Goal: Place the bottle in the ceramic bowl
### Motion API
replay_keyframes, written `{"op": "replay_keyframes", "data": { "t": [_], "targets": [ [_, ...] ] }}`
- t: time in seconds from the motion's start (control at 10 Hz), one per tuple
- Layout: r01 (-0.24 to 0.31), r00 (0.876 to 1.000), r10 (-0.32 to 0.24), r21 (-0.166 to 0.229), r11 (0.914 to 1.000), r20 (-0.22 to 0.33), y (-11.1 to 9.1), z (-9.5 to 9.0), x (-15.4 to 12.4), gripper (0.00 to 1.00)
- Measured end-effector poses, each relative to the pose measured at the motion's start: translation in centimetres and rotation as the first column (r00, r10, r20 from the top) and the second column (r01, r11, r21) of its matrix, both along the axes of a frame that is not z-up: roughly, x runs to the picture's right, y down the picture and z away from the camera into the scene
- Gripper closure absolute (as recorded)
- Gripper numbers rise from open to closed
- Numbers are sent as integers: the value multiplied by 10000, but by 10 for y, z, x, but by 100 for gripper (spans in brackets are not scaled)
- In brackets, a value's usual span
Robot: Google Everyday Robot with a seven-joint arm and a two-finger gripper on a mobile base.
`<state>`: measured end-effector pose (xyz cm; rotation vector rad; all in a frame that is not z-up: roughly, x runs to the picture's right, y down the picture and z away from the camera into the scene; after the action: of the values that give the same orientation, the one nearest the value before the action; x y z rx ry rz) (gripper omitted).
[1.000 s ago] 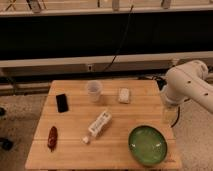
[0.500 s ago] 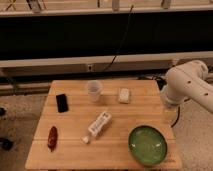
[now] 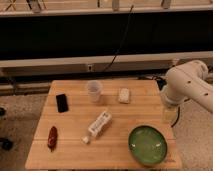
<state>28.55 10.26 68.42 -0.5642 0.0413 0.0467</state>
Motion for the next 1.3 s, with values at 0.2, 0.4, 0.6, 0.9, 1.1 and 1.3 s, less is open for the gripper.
{"op": "replay_keyframes", "data": {
  "t": [0.2, 0.4, 0.6, 0.9, 1.1, 1.3],
  "targets": [
    [0, 10000, 0, 1, 10000, 0, 0, 0, 0, 20],
    [0, 10000, 0, 1, 10000, 0, 0, 0, 0, 20],
    [146, 9999, -146, 4, 9999, 3, -1, 3, -7, 20],
    [587, 9981, -588, 33, 9983, 187, -8, 14, -47, 20],
    [876, 9957, -876, 31, 9962, 306, -9, 19, -61, 20],
    [1202, 9919, -1201, -7, 9928, 420, -7, 24, -75, 20]
  ]
}}
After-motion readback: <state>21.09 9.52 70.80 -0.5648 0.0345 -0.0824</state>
